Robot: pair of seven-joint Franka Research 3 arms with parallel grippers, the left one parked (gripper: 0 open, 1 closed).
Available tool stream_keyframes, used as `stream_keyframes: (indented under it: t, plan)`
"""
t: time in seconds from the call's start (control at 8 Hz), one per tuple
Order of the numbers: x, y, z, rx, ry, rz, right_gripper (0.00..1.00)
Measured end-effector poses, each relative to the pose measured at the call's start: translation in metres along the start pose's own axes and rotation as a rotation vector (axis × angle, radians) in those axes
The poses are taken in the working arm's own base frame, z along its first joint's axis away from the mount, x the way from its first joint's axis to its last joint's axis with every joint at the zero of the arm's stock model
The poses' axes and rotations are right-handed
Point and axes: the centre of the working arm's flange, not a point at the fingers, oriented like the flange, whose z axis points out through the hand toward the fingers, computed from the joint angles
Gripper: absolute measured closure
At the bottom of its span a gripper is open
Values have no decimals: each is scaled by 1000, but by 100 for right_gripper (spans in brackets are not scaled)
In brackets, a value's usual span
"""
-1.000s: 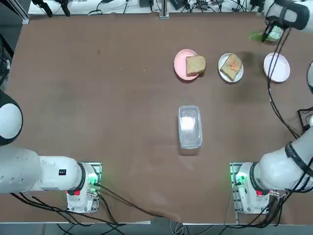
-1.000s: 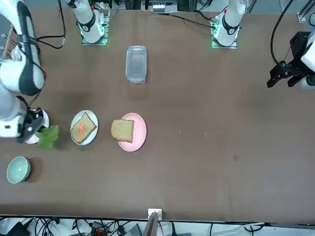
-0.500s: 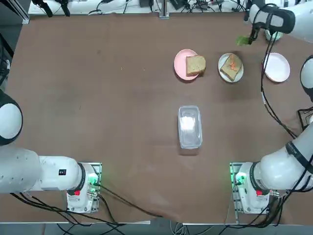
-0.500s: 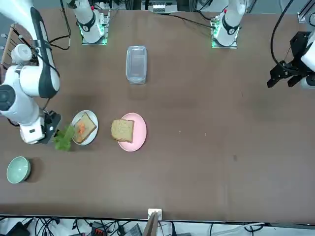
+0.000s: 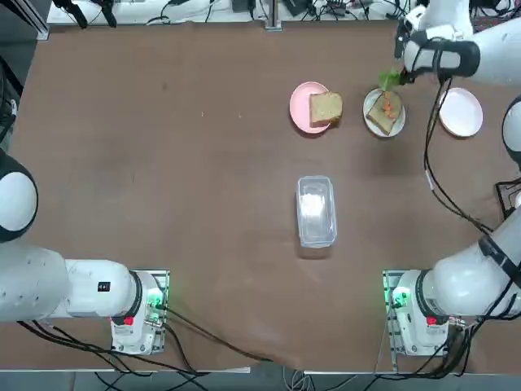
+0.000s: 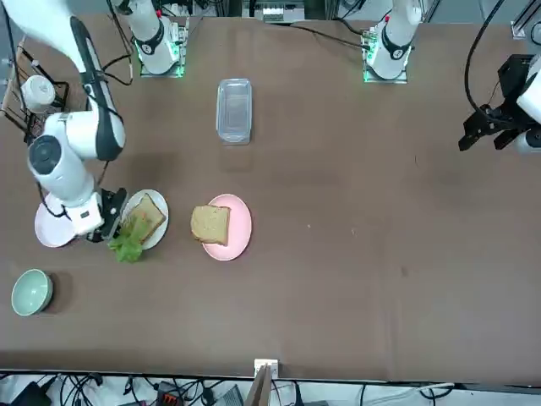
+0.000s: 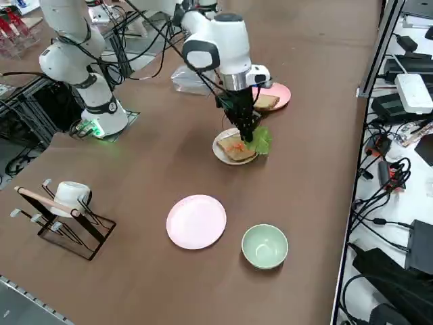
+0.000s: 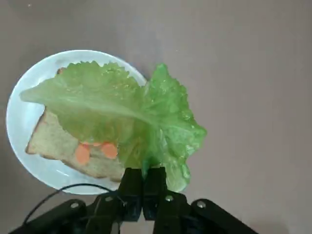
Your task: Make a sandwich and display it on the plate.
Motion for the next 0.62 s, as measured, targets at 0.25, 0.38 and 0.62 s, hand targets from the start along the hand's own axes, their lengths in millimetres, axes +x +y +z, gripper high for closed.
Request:
stream_keyframes:
  t: [0.25,0.38,0.62]
  plan:
    - [-4,-19,-2,2,3,-20,96]
    - [-6,-23,-7,0,3,-23,96]
    - [-7,-30,-7,-11,9,-28,96]
